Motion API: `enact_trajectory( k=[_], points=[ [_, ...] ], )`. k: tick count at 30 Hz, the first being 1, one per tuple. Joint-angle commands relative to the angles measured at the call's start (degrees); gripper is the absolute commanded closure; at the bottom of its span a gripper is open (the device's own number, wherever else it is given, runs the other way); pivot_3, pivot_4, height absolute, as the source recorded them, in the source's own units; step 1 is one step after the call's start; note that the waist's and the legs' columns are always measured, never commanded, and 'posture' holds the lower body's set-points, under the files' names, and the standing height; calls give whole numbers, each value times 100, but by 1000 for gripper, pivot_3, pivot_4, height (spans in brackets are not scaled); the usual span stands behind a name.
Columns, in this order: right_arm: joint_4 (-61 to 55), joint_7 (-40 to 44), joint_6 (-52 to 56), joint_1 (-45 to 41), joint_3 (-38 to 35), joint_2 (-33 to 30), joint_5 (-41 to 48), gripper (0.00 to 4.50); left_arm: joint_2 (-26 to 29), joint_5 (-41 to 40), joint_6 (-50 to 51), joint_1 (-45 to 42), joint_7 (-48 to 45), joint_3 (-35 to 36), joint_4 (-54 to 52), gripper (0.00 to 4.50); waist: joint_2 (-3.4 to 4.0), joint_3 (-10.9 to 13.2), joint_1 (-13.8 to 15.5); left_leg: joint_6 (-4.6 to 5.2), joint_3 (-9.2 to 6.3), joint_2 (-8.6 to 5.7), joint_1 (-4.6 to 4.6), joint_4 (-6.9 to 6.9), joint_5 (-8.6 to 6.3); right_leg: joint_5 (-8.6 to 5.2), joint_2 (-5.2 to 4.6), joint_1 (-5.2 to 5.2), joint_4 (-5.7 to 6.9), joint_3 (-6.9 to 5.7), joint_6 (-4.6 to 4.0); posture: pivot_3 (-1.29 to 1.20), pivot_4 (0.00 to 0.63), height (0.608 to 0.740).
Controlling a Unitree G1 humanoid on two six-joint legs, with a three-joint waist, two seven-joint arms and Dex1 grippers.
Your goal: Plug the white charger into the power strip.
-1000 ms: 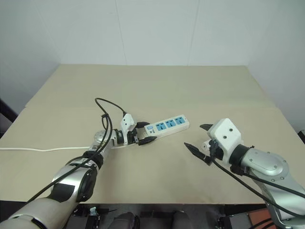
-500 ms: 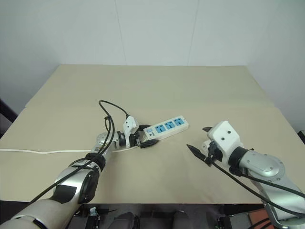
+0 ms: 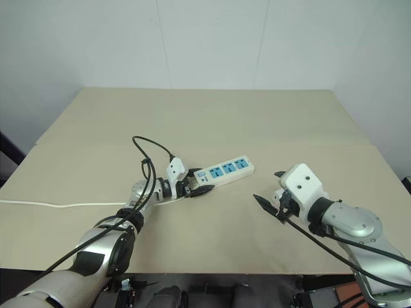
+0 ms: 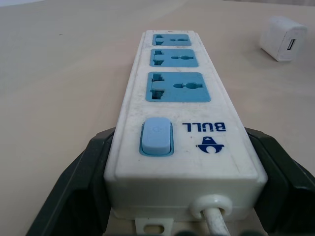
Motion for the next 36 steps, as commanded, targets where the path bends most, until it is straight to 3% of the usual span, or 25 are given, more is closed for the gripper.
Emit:
enact_trajectory(
  k=[1, 8, 12, 19, 24, 36],
  points=[
    [-48, 103, -52, -142, -76, -229, -102, 0, 70, 34, 26, 77, -479, -74, -9, 1204, 0, 0, -3, 0, 0, 0, -1, 0, 0, 0, 0, 0, -1, 0, 0, 0, 150, 740],
    [930, 1527, -1171, -641, 791, -1997, -1067, 0, 481, -157, -164, 33, -2148, -126, -251, 1204, -1, 1, -50, 0, 2, 2, -7, -1, 0, -1, 2, -10, -3, -1, -1, 0, 150, 740],
    [1755, 2575, -1584, -1642, 1368, -2356, -1106, 0, 664, -290, -192, 142, -2983, -170, -457, 1204, -2, 2, -119, 0, 4, 1, -11, -1, 0, -1, 0, -10, -7, 2, 0, 0, 150, 740],
    [3507, 4300, -3086, -3781, 2910, -1854, -2121, 0, 726, -540, -195, 385, -3249, -310, -787, 1204, -2, 2, -165, 0, 2, 5, -12, 2, 0, -1, 3, -15, -5, 2, 0, 0, 150, 740],
    [4115, 5067, -3793, -4380, 3500, -1461, -2585, 0, 662, -746, -80, 578, -3063, -190, -966, 1204, -2, 3, -147, 0, 2, 4, -24, 2, 0, -1, 2, -29, -4, 0, 1, 0, 150, 740],
    [5449, 5065, -4926, -4898, 4024, -661, -3704, 0, 654, -942, 177, 1049, -2957, -294, -1597, 1204, 1, 2, -142, 0, 5, 3, -20, 3, 0, -1, 2, -27, -1, 2, 1, 0, 150, 740]
  ],
)
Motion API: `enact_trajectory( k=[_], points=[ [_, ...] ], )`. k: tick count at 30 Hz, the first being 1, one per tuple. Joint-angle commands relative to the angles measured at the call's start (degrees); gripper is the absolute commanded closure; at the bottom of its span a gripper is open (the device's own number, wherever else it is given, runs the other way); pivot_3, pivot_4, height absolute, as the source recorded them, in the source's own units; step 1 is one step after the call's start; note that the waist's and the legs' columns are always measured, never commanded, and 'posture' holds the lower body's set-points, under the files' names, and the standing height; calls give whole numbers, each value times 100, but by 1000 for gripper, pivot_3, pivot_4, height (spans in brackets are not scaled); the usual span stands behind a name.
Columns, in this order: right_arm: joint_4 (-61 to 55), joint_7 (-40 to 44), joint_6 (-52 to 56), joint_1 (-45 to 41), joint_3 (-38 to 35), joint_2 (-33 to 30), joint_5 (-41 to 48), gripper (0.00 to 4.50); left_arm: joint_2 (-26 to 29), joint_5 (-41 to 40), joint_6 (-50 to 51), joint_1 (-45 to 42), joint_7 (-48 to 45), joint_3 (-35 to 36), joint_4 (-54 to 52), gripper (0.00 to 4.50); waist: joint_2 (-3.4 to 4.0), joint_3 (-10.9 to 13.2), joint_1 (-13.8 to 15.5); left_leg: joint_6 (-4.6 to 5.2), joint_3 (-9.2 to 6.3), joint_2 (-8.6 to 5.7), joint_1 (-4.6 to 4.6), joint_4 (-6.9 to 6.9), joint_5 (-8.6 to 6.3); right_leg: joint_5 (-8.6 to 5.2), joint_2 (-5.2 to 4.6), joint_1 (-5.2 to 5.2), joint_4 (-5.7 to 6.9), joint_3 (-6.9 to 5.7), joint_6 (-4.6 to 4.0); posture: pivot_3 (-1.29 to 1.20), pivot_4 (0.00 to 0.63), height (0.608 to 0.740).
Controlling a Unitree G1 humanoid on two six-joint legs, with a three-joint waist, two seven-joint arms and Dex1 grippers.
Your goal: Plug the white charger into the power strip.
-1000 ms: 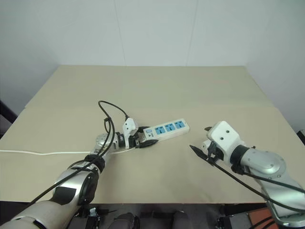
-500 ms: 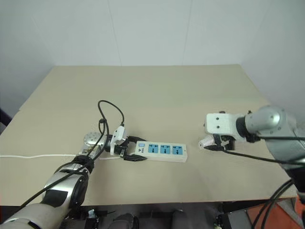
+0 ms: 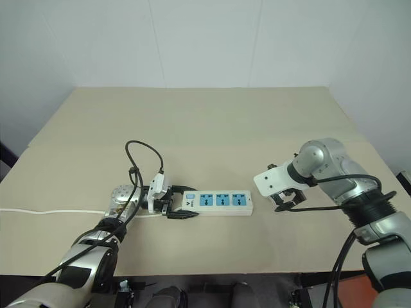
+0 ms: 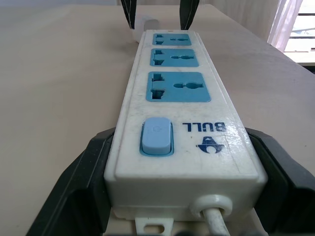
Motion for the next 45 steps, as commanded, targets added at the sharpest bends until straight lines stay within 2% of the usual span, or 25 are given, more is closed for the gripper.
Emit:
enact_trajectory(
  k=[1, 10, 18, 21, 22, 23, 29, 37, 42, 45],
  points=[
    [246, 5, -356, -187, -15, 59, -214, 0, 19, -102, 117, 90, -38, -48, -166, 1204, 0, 0, 0, 0, 0, 0, -1, 0, 0, 0, 0, 0, 0, 0, 0, 0, 150, 740],
    [836, -109, -880, -410, 47, 261, -669, 0, 83, -110, 189, 21, -103, -103, -309, 1204, 1, 0, -9, 0, 1, 1, 2, 0, 0, 0, 1, -1, 1, 0, 0, 0, 150, 740],
    [1036, -37, -1096, -475, -24, 353, -661, 0, 86, -85, 203, 18, -93, -163, -291, 1204, 1, 0, -6, 0, 1, 0, 0, 0, 0, 0, 1, -1, 2, 1, -1, 0, 150, 740],
    [1057, 11, -1218, -470, -26, 360, -627, 583, 80, -79, 191, 23, -73, -169, -281, 1203, 1, 0, -6, 0, 1, 0, 0, 0, 0, 0, 1, 0, 2, 0, -1, 0, 150, 740],
    [1059, -8, -1240, -465, -30, 372, -634, 1033, 81, -73, 184, 26, -65, -171, -274, 1203, 1, 0, -6, 0, 1, 0, 1, 0, 0, 0, 1, -1, 2, 1, -1, 0, 150, 740],
    [1070, -28, -1249, -466, -30, 384, -648, 1251, 82, -59, 167, 29, -53, -178, -262, 1203, 1, 0, -6, 0, 1, 0, 1, 0, 0, 0, 1, -1, 2, 1, -1, 0, 150, 740],
    [1140, -102, -1344, -478, -10, 429, -742, 3342, 78, -27, 117, 61, -12, -203, -244, 1203, 1, 0, -6, 0, 1, 0, 1, 0, 0, 0, 1, 0, 2, 1, -1, 0, 150, 740],
    [914, -412, -1368, -374, -180, 290, -806, 3380, 113, -24, 154, 28, -71, -257, -277, 1203, 2, 0, -5, 0, 1, 0, 2, 0, 0, 0, 1, 0, 2, 1, -1, 0, 150, 740],
    [129, -794, 504, -172, -1358, 535, 281, 3380, 177, 7, 214, -38, -107, -329, -349, 1203, 2, 0, -7, 0, 0, 1, -2, -1, 0, 1, 1, -1, 4, 0, -2, 0, 150, 740],
    [-554, -1115, 1978, 92, -2305, 958, 1377, 3380, 226, 57, 231, -23, -105, -399, -406, 1203, 2, 0, 1, 0, -2, 2, -1, 0, 0, 2, 2, 0, 7, -1, -4, 0, 150, 740]
  ],
)
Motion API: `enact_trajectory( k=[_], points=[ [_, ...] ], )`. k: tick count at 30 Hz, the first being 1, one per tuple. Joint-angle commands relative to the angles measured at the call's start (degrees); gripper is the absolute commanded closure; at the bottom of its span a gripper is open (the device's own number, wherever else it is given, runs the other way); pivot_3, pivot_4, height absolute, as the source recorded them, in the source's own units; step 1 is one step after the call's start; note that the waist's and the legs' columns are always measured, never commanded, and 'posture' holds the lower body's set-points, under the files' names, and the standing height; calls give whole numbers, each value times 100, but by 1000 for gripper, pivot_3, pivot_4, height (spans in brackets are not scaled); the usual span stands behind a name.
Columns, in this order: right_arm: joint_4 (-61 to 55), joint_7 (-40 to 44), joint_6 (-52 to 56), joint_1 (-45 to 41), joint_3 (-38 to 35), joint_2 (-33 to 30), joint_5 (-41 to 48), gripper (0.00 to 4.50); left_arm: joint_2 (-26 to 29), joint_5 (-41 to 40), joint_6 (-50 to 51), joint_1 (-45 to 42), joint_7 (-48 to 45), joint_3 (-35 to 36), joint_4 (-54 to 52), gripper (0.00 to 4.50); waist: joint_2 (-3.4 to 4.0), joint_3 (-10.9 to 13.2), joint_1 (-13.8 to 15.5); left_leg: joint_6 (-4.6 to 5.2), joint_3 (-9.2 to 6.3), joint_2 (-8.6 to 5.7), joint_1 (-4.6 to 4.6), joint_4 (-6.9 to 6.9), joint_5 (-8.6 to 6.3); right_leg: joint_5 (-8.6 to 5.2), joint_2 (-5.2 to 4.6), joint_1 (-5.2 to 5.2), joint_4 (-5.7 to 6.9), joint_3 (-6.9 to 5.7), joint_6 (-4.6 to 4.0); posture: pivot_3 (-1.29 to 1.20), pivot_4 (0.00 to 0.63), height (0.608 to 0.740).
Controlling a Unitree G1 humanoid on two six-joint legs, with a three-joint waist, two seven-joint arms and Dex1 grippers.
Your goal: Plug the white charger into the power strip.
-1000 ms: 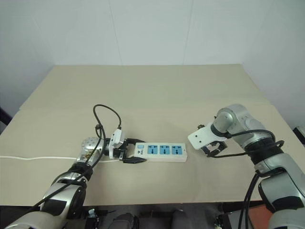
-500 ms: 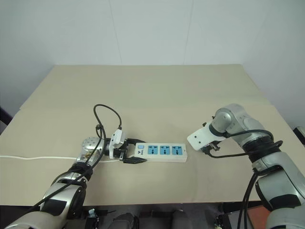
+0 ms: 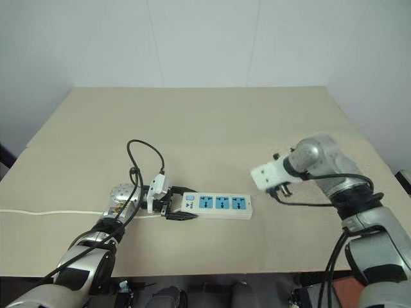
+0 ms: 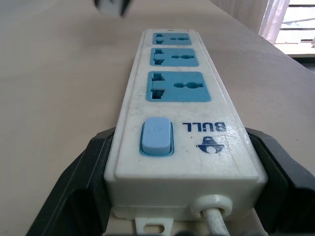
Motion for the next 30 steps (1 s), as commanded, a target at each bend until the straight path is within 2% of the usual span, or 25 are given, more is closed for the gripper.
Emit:
enact_trajectory(
  k=[1, 6, 12, 25, 30],
  points=[
    [-921, -434, 1594, 272, -1189, 413, 1367, 3380, 107, 55, 39, -46, -64, -148, -173, 1203, 0, 0, 15, 0, -2, 1, 0, 0, 0, 0, 0, 1, 1, -2, 0, 0, 150, 740],
    [-1807, -1081, 3003, 858, -2052, 1351, 2954, 3380, 150, 16, 146, -6, -72, -196, -254, 1203, 0, 0, 18, 0, -6, -1, -4, 0, 0, 1, -2, 5, 9, -6, 0, 0, 150, 740],
    [-2100, -1375, 3275, 1566, -2089, 2358, 4024, 3380, 175, -8, 203, -15, -40, -211, -318, 1203, 0, 0, 0, 1, -7, 0, 0, -2, -1, 1, 1, 4, 13, -5, 0, 0, 150, 740],
    [-752, -1110, 1762, 1755, -1503, 3024, 3818, 3380, 250, -53, 300, 44, 12, -224, -502, 1203, 0, -1, -5, 1, -6, 0, 1, -1, 0, 1, 2, 4, 15, -4, 1, 0, 150, 740],
    [-513, -1046, 1540, 1752, -1426, 3142, 3848, 3380, 299, -93, 389, 90, -10, -209, -596, 1203, 0, 0, -22, 1, -6, 0, 3, -2, 0, 1, 3, 3, 17, -3, 1, 0, 150, 740]
  ],
)
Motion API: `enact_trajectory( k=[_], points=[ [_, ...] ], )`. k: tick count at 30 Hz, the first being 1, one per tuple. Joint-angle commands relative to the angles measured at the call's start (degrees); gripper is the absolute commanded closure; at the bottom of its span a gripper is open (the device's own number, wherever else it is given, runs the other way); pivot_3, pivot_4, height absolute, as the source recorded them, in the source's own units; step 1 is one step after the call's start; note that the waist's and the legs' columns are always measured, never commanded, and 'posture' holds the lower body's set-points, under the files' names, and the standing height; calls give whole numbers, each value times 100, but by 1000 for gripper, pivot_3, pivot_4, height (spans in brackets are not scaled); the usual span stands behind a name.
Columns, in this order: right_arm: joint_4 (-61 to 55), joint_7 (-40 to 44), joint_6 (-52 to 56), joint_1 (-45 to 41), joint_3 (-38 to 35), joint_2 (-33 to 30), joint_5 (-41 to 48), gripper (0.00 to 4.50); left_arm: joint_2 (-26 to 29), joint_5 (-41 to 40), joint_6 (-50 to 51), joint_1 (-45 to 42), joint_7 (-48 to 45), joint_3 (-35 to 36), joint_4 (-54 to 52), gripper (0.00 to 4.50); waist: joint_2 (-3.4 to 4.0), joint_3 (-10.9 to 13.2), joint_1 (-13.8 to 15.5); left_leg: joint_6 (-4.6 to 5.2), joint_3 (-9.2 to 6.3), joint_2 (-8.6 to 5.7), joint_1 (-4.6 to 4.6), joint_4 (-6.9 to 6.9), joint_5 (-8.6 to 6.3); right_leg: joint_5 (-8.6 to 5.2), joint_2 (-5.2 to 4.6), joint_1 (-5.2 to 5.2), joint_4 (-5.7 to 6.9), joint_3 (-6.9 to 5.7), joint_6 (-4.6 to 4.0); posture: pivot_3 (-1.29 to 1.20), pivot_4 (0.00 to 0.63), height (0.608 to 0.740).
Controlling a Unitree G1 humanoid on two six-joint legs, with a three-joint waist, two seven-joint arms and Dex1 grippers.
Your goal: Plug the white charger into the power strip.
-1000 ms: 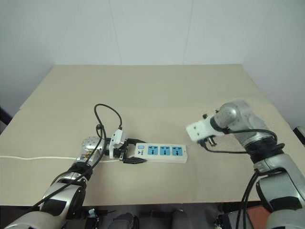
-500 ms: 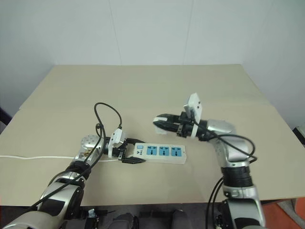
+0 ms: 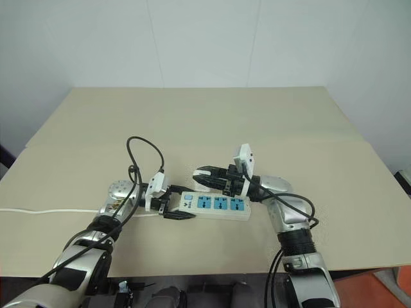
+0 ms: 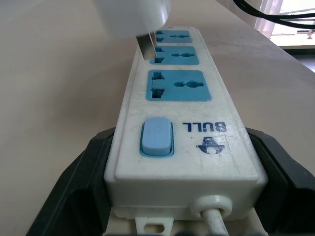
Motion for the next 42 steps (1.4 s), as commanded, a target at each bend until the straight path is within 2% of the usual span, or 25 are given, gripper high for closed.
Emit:
enact_trajectory(
  k=[1, 35, 42],
  points=[
    [-11, 115, -234, -38, 30, 34, 62, 3380, 118, -82, 94, 38, -21, -9, -200, 1203, 0, 0, -2, 0, 0, 0, 0, 0, 0, 0, 0, 0, 0, 0, 0, 0, 150, 740],
    [939, 226, -1124, 95, 213, -44, -307, 3380, 122, -119, 111, -72, 2, -64, -118, 1203, 0, 0, 6, 0, 0, 0, 2, 0, 0, 0, 0, 3, -1, 1, 0, 0, 150, 740],
    [1279, 772, -1799, 297, 263, -73, -318, 3380, 128, -128, 123, -71, -19, -63, -108, 1203, 0, 0, 5, 0, 0, 0, 2, 0, 0, 0, 0, 3, -2, 0, 0, 0, 150, 740]
  ],
)
